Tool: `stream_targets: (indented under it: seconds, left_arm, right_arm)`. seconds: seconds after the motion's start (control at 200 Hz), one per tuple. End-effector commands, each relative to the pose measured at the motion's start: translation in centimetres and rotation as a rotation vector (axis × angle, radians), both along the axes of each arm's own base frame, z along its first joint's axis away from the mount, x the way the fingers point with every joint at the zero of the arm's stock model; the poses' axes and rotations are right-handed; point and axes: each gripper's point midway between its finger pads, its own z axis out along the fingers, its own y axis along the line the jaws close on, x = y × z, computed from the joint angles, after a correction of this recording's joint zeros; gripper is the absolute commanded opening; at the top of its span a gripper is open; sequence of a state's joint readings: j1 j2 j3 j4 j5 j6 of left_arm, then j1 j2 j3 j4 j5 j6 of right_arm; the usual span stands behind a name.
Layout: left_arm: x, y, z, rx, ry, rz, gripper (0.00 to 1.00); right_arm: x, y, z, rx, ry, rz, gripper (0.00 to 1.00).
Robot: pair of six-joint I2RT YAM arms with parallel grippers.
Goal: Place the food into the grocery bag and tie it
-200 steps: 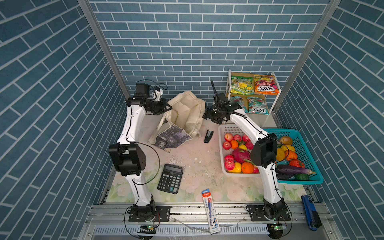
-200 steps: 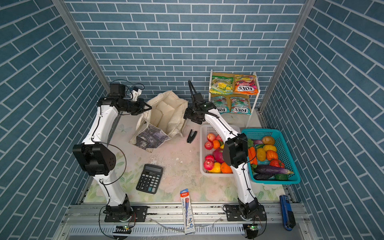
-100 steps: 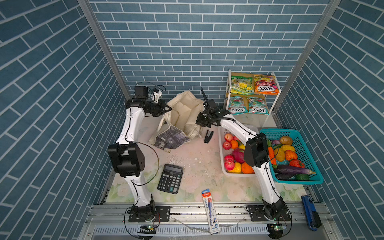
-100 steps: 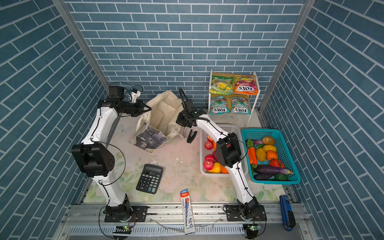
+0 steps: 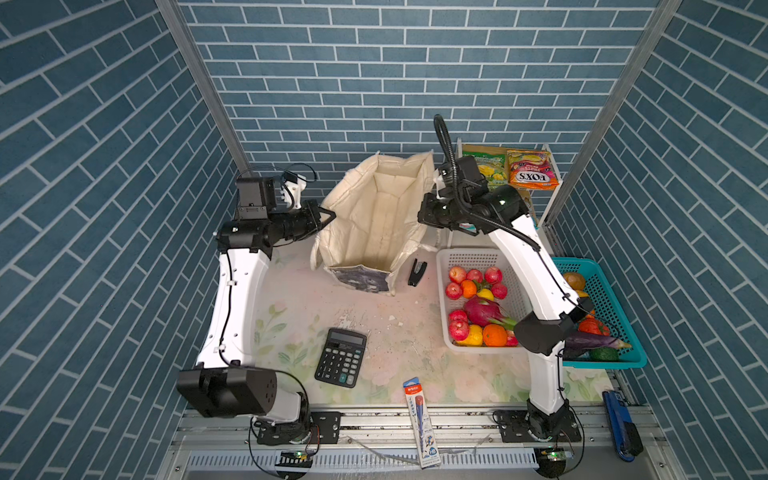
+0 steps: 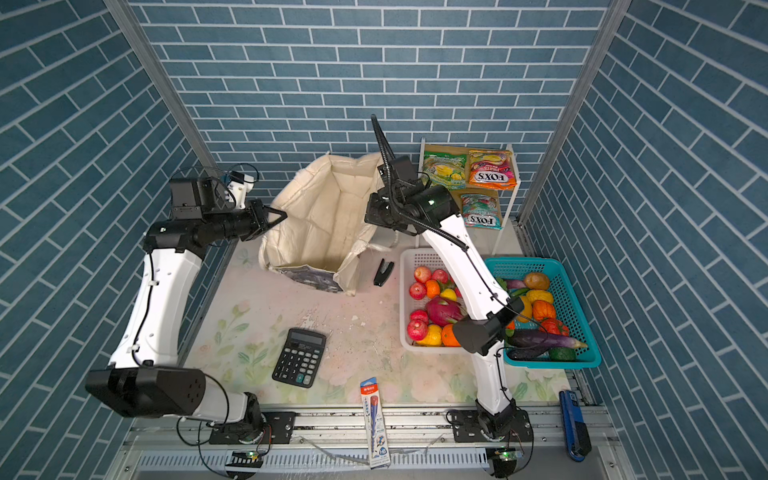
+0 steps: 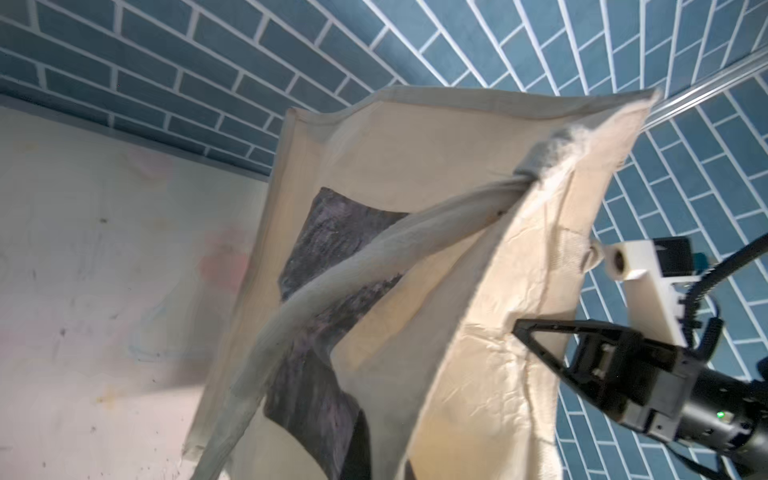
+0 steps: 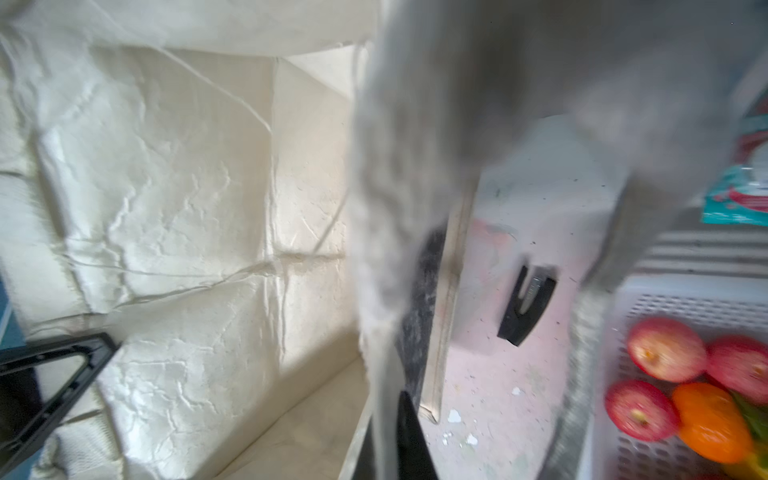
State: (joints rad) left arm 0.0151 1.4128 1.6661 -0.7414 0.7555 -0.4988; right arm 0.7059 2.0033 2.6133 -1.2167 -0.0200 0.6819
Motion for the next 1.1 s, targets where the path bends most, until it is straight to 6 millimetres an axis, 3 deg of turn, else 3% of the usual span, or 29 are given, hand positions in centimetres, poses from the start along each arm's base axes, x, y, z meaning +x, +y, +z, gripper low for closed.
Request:
stream_targets:
  seconds: [0.0,0.205,0.485,0.7,0.93,1.095]
  left_arm:
    - [-1.8,-1.8,-1.5,-0.039,0.071,0.014,0.00]
    - [-5.8,-4.3,-4.2,-0.004,0.137,0.042,0.00]
    - [-9.0,-4.5,-8.3,0.084,0.213,0.124,0.00]
    - [-9.5,-3.9,-10.8,0.109,0.252,0.159,0.00]
    - [-8.9,-5.8,-12.2,0.048,0.283,0.102,0.00]
    - [-9.0,-5.2,-13.2,0.098,0.295,0.113,0.00]
  right_arm:
    - [-1.5,-3.4,-4.0,-0.220,0.101,-0.008,0.00]
    - [-4.1,-4.4,-5.6,-0.297,0.180,0.081,0.00]
    - [-5.4,-3.7,-8.8,-0.315,0.242,0.177,0.00]
    - [-4.5,-2.6,-11.1,-0.316,0.264,0.190,0.00]
    - [-3.9,-3.2,-10.4,-0.358,0.243,0.174,0.00]
    - [-3.8,-2.8,-11.5,-0.359,0.273,0.177,0.00]
